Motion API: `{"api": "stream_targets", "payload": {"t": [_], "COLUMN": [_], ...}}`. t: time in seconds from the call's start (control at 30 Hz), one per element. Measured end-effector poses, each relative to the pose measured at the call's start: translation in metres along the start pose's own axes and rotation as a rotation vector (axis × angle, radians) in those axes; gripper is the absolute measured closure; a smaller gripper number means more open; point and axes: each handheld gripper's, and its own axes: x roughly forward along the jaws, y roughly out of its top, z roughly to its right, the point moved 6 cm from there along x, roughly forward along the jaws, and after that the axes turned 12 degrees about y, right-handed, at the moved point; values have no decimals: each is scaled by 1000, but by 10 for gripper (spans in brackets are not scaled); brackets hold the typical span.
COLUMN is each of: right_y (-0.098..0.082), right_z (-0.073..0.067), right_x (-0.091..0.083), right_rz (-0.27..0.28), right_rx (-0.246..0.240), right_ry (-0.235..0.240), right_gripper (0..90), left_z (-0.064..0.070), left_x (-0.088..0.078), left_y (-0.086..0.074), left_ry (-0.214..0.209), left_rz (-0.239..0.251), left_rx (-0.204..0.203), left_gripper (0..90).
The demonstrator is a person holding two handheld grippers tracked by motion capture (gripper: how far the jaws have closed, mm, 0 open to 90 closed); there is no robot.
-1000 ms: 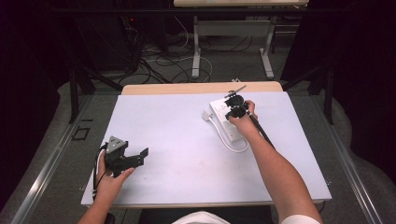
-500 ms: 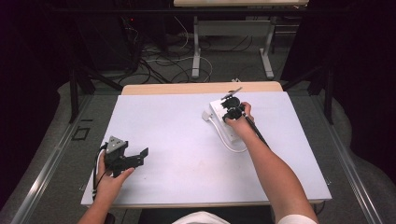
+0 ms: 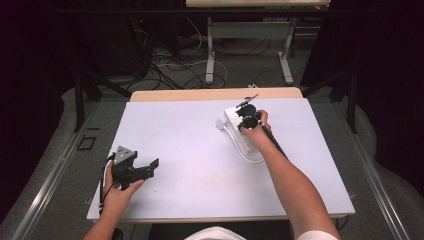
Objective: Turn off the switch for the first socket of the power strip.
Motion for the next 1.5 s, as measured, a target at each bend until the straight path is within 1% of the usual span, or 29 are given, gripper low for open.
{"api": "stream_targets", "payload": {"t": [0.03, 0.07, 0.1, 0.13, 0.17, 0.23, 0.27, 0.3, 0.33, 0.43, 0.47, 0.53, 0.57, 0.63, 0.7, 0.77, 0.83, 0.87, 0.9, 1.0, 1.17, 1.27, 1.33, 1.37, 1.4, 1.47, 1.5], "right_y": [0, 0, 0, -1, -1, -1, -2, -2, -2, -2, -1, -2, -2, -2, -2, -2, -2, -1, -1, -1, -1, -1, -1, -1, 0, -1, -1], "right_z": [0, 0, 0, 1, 0, 1, 2, 1, 2, 2, 1, 2, 1, 0, 1, 0, 2, 1, 2, 2, 2, 1, 2, 1, 2, 0, 0], "right_x": [0, 1, 0, 0, 0, 1, 1, 1, 2, 2, 2, 2, 2, 2, 2, 2, 2, 2, 2, 3, 3, 2, 1, 2, 2, 0, -1], "right_rz": [-6, 18, -3, -1, 2, 4, -7, -15, 0, 0, 5, 2, 7, 7, 9, 7, 5, 11, 10, 15, 17, 13, 10, 14, 30, 17, 20], "right_rx": [1, -1, 1, -5, 6, 11, 3, 17, 4, 3, 10, 7, 22, 25, 17, 31, 5, 11, 5, 18, 4, 10, 12, 13, 12, 24, 20], "right_ry": [-3, 5, -3, -11, 0, -1, -7, -2, -5, -7, 0, -7, -2, -3, -3, -7, -9, 0, 0, -2, -9, -6, -14, -8, -14, -10, -10], "right_gripper": [900, 900, 900, 900, 900, 900, 900, 900, 900, 900, 900, 900, 900, 900, 900, 900, 900, 900, 900, 900, 882, 865, 859, 853, 847, 828, 817], "left_z": [0, 0, 0, 0, 0, 0, 0, 0, 0, -1, -1, -1, -1, -1, -1, -1, -1, -1, -2, -3, -2, -2, -2, -2, -2, -3, -3], "left_x": [0, 0, 0, 0, 0, 0, 0, 0, 0, 0, 0, 1, 1, 1, 2, 2, 2, 1, 1, 1, 2, 2, 2, 2, 2, 2, 2], "left_y": [0, 0, 0, 0, 0, 0, 0, 0, 0, 0, 0, 0, 0, 0, 0, 0, 0, -1, -1, -1, -1, -1, -1, -2, -2, -2, -2], "left_ry": [0, 0, 0, 0, 0, 0, 0, 0, 0, 2, 2, 2, 3, 1, 2, 4, 5, 6, 6, 9, 9, 9, 9, 10, 11, 12, 12], "left_rz": [0, 1, 2, 2, 1, 0, 0, 0, 0, 1, 0, 3, 1, -1, -4, -4, -5, -5, -6, -8, -7, -10, -9, -9, -8, -6, -6], "left_rx": [0, 1, 1, 1, 0, 0, 1, 1, 0, -1, -1, -3, -2, -3, -3, -4, -5, -5, -5, -10, -11, -9, -8, -7, -8, -10, -10], "left_gripper": [111, 111, 111, 112, 112, 112, 111, 112, 112, 112, 112, 111, 112, 112, 112, 112, 112, 112, 112, 112, 112, 112, 112, 112, 112, 112, 112]}}
